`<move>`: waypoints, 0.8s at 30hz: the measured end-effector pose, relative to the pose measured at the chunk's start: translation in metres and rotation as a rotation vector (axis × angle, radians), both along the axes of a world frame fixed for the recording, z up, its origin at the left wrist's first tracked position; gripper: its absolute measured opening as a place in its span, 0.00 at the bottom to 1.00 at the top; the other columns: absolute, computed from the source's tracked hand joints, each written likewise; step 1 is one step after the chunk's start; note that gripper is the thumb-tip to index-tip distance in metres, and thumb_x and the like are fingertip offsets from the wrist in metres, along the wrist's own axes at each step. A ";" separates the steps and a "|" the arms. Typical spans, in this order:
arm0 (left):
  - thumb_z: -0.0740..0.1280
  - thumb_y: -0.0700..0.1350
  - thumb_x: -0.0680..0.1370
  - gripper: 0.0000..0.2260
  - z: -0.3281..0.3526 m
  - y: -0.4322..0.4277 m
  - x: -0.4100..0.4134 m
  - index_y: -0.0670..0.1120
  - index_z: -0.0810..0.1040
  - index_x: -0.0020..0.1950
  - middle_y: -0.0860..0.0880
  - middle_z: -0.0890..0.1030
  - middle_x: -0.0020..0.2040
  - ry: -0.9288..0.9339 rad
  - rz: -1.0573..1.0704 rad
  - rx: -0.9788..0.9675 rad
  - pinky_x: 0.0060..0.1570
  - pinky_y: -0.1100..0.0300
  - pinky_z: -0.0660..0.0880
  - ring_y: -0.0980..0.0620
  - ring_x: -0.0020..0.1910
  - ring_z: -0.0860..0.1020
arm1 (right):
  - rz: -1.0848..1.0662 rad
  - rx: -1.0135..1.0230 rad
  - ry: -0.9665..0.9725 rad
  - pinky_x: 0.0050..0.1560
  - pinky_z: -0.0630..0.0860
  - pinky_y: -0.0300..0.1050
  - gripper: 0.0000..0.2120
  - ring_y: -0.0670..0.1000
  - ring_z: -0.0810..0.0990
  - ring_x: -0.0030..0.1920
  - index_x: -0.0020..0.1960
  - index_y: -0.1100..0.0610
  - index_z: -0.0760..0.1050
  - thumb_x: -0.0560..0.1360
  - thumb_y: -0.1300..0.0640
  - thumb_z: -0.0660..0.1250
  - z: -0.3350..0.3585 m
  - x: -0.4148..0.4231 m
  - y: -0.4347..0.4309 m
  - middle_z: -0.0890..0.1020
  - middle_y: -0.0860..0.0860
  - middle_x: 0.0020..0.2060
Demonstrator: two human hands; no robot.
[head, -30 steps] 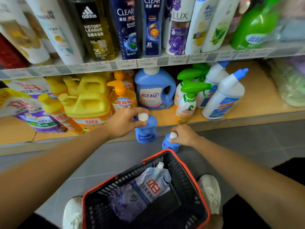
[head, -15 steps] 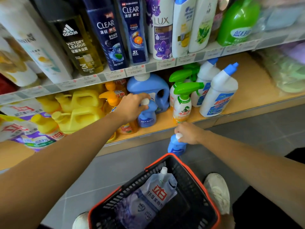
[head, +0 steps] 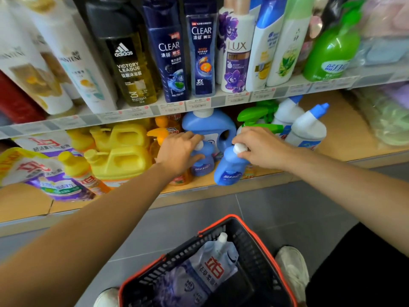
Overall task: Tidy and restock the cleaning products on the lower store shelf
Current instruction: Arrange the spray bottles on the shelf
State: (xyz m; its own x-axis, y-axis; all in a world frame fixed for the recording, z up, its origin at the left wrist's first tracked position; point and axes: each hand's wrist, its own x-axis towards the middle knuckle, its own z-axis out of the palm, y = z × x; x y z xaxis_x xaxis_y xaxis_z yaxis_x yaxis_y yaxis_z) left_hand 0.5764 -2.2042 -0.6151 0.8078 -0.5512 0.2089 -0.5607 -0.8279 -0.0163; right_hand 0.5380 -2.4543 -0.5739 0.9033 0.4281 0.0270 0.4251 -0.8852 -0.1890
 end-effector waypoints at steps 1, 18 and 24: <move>0.74 0.54 0.75 0.24 -0.001 0.000 0.000 0.47 0.78 0.67 0.44 0.83 0.54 -0.007 0.016 -0.005 0.47 0.49 0.74 0.40 0.52 0.81 | -0.019 0.002 -0.011 0.46 0.73 0.54 0.04 0.58 0.75 0.46 0.45 0.57 0.76 0.71 0.59 0.70 -0.004 0.005 0.004 0.74 0.53 0.44; 0.72 0.52 0.76 0.29 -0.007 -0.006 -0.003 0.48 0.71 0.76 0.44 0.74 0.72 -0.028 0.092 -0.026 0.58 0.47 0.74 0.41 0.63 0.76 | -0.045 0.111 -0.231 0.61 0.71 0.53 0.25 0.59 0.75 0.61 0.68 0.61 0.75 0.72 0.58 0.75 -0.018 0.017 -0.003 0.80 0.55 0.62; 0.74 0.59 0.73 0.28 0.000 -0.026 -0.002 0.49 0.78 0.70 0.47 0.82 0.62 -0.069 0.052 -0.146 0.52 0.47 0.74 0.41 0.58 0.78 | -0.225 -0.012 -0.097 0.63 0.67 0.53 0.33 0.57 0.72 0.65 0.73 0.49 0.70 0.71 0.45 0.75 -0.009 0.020 -0.054 0.75 0.52 0.68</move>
State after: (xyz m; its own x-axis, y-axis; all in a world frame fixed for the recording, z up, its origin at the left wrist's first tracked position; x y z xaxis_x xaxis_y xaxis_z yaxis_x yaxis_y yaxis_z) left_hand 0.5742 -2.2305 -0.6148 0.8154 -0.4689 0.3395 -0.5190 -0.8520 0.0697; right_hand 0.5576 -2.5087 -0.5828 0.9694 0.2172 0.1145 0.2327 -0.9615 -0.1460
